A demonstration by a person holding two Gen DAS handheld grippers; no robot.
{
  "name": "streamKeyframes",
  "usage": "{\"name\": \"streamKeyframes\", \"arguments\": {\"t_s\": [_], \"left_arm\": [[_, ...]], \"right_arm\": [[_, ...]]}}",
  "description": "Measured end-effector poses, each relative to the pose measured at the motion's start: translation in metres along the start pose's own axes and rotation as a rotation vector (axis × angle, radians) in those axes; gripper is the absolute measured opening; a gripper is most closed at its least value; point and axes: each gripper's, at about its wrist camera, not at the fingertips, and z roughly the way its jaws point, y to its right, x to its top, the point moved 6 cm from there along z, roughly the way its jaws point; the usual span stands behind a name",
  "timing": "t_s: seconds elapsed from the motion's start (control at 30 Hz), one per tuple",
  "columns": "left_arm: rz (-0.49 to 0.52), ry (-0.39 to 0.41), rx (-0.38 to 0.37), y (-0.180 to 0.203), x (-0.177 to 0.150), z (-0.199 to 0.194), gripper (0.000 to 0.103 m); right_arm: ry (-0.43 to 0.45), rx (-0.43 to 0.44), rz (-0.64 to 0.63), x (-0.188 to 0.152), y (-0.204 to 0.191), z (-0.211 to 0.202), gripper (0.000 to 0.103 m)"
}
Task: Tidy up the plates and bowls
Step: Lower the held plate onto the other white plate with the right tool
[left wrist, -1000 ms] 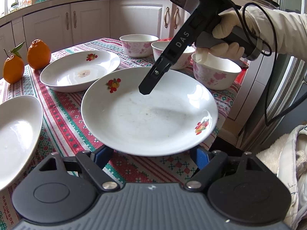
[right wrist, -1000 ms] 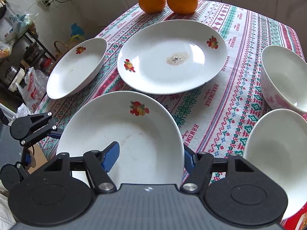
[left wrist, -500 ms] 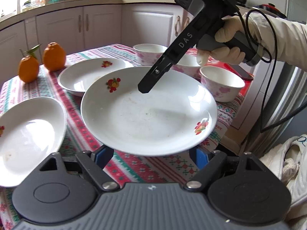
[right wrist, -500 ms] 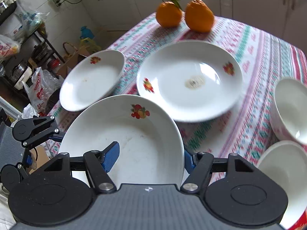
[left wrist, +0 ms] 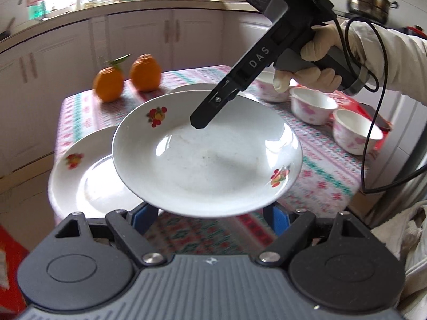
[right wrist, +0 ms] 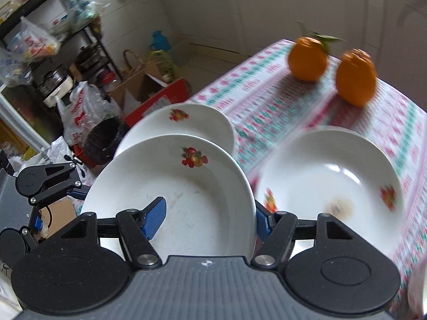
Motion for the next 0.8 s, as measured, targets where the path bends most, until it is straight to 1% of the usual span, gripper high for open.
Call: {"name": "streamKeyframes", "arguments": {"t_s": [0.17,0.27,0.4,0.57,0.8], "left_arm": [[-0.06,-0.021,0.047,-0.021,-0.01,-0.006,0.085],[-0.076,-0.023,0.076,-0.029,-0.013,-0.01,0.085],[-0.096,-0.022,0.094,-0.04,-0.014,-0.01,0.085],[-0.117,-0.017,0.099,-0.051,-0.014,-0.007,0.085],[-0.115,-0.029,0.111,-0.063,-0.014,-0.003,0.085]], "right_arm": [[-0.022,0.048,-0.03,0.021,-0.012,0.031,0.073],[-0.029,0.063,-0.047,0.03,-0.017,0.045,0.073],[-0.033,0.077,-0.058,0.041,-0.02,0.059,0.073],[-0.033,0.079,-0.053,0.049,-0.017,0.071,0.073],[-0.038,0.066,-0.058,0.055,-0.015,0.081,0.073]]}}
